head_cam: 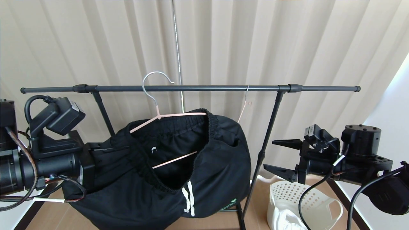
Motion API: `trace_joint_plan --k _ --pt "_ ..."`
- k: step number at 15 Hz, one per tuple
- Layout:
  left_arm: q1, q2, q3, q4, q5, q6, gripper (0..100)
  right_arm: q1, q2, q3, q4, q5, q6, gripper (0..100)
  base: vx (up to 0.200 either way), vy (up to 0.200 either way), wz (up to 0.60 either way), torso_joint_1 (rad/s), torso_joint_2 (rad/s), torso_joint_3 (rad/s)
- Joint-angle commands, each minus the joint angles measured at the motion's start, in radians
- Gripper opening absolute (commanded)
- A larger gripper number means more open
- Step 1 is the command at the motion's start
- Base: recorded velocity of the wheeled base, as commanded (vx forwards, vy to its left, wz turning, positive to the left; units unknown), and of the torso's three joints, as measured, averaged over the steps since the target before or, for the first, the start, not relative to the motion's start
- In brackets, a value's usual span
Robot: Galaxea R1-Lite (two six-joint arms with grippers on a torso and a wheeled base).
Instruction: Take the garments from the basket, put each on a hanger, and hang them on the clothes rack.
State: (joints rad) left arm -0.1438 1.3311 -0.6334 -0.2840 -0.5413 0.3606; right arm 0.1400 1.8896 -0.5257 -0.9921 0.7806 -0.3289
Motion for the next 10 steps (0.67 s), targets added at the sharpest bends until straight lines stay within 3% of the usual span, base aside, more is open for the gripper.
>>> trace_joint_plan --k 1,5,10 --pt "0.032 0.066 0.011 0.000 0.001 0.001 0 0.004 0.000 -0.002 0.000 -0.004 0.001 100 0.000 0.000 0.00 0.000 0.00 0.000" --pt "0.033 0.126 0.052 -0.001 0.009 0.023 0 0.004 0.006 -0.005 0.000 -0.018 -0.001 100 0.000 0.000 0.00 0.000 0.00 0.000" --pt "0.033 0.195 0.101 -0.001 0.089 0.133 0 0.004 0.009 -0.007 0.001 -0.034 -0.001 100 0.000 0.000 0.00 0.000 0.00 0.000"
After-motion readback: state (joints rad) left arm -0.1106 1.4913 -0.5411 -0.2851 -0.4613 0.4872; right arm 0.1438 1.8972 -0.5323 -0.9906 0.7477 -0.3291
